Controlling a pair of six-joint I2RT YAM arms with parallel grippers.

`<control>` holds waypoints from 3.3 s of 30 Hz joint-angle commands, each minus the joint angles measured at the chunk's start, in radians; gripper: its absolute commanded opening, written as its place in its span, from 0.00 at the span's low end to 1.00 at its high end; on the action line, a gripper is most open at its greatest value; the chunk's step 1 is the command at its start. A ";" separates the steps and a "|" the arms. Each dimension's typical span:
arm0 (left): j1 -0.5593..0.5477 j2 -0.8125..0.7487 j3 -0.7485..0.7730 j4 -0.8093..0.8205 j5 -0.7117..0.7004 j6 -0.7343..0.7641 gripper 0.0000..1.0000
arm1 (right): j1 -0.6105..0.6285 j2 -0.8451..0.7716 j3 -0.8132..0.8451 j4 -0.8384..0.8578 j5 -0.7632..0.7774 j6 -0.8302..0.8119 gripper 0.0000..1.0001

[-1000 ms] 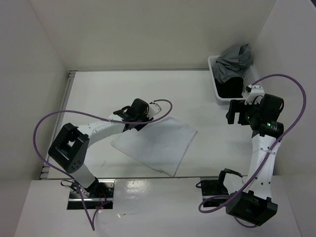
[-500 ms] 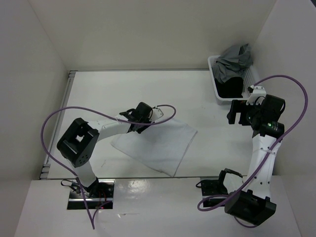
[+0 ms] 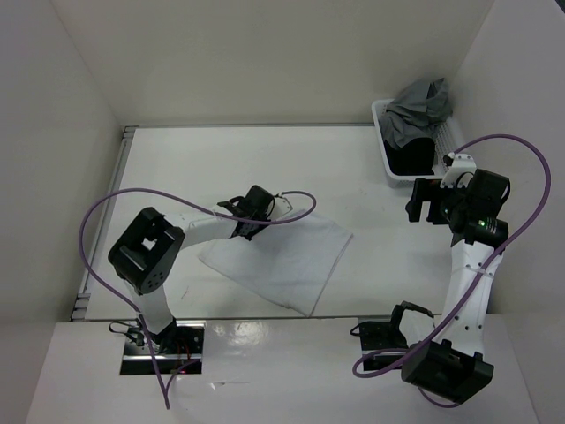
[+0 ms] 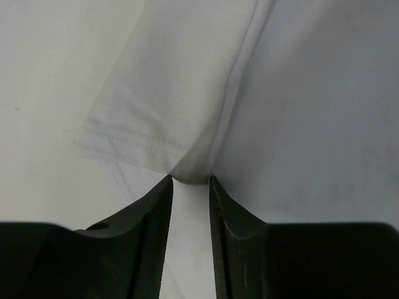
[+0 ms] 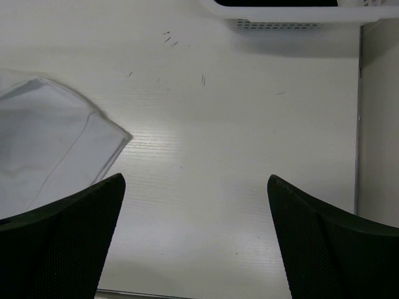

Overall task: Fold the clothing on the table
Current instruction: Flatten the skirt out

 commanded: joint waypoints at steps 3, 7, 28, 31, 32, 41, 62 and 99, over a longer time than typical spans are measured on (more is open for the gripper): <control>-0.004 0.011 0.026 0.028 -0.005 0.022 0.33 | -0.016 -0.015 -0.006 0.019 -0.008 0.008 0.99; -0.004 0.020 0.045 0.017 0.004 0.022 0.26 | -0.016 -0.015 -0.006 0.019 -0.008 0.008 0.99; 0.071 0.003 0.283 -0.069 -0.006 0.122 0.00 | -0.045 -0.034 -0.006 0.019 0.002 0.008 0.99; 0.094 0.015 0.306 -0.069 -0.006 0.143 0.00 | -0.054 -0.034 -0.006 0.019 0.002 0.008 0.99; 0.095 0.029 0.306 -0.060 -0.006 0.143 0.00 | -0.065 -0.034 -0.006 0.019 0.002 0.008 0.99; 0.164 0.106 0.384 -0.026 0.026 0.153 0.34 | -0.083 -0.043 -0.006 0.019 -0.008 0.008 0.99; 0.507 -0.058 0.491 -0.334 0.524 -0.263 0.92 | 0.024 0.031 0.025 -0.058 -0.156 -0.069 0.99; 1.105 -0.871 -0.114 -0.352 0.701 -0.213 1.00 | 1.078 0.947 0.286 -0.271 -0.005 -0.144 0.99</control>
